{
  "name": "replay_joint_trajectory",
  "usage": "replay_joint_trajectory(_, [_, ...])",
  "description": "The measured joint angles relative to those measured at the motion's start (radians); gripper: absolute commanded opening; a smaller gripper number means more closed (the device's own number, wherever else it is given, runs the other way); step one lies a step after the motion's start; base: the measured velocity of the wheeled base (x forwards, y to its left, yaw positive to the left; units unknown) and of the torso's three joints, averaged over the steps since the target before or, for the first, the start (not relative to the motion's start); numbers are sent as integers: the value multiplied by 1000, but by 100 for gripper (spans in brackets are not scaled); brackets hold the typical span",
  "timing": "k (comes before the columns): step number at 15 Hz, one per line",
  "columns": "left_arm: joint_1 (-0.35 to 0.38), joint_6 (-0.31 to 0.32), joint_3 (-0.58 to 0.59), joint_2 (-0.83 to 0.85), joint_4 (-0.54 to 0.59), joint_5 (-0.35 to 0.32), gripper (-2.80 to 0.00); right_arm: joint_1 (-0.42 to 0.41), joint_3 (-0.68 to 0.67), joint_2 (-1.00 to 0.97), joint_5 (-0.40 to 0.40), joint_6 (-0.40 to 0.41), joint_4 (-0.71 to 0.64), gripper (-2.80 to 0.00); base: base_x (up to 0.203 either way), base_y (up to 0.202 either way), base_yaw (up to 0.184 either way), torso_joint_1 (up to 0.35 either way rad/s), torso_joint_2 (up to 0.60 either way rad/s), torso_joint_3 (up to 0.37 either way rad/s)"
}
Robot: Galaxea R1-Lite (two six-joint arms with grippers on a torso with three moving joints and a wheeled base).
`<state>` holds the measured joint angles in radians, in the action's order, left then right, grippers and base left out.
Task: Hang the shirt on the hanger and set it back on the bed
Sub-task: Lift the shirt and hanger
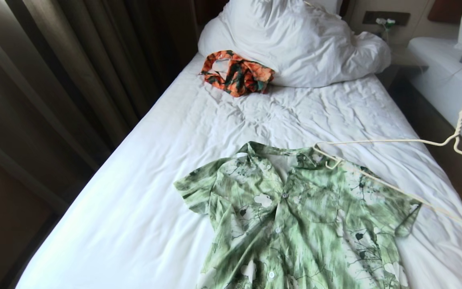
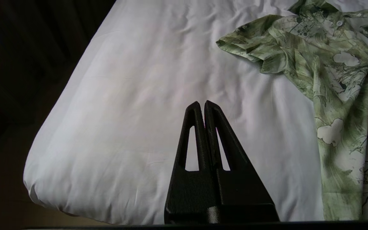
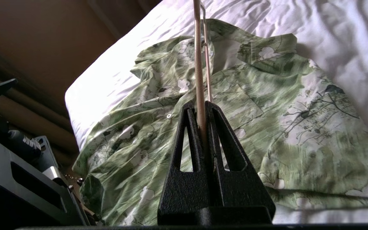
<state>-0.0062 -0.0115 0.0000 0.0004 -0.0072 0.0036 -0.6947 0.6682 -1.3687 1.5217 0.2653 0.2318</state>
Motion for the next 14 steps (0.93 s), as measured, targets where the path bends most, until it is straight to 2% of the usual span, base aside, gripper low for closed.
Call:
replay_joint_trajectory(2, [0,34,-26,2,4,-30,-280,-32,6,1,0,-13,1,-280,0,0,0,0,0,0])
replay_joint_trajectory(4, [0,40,-102,28,17,-104,-280,-45,6,0,0,-14,1,-280,0,0,0,0,0,0])
replay_joint_trajectory(7, [-2,40,-200,155,38,-227,-280,-49,15,-2,0,-15,1,-280,0,0,0,0,0,0])
replay_joint_trajectory(12, [-18,32,-355,547,38,-505,-280,-55,48,-22,0,-17,0,-280,0,0,0,0,0,0])
replay_joint_trajectory(14, [-77,-5,-444,727,24,-588,-280,-55,56,-36,0,-17,1,-280,0,0,0,0,0,0])
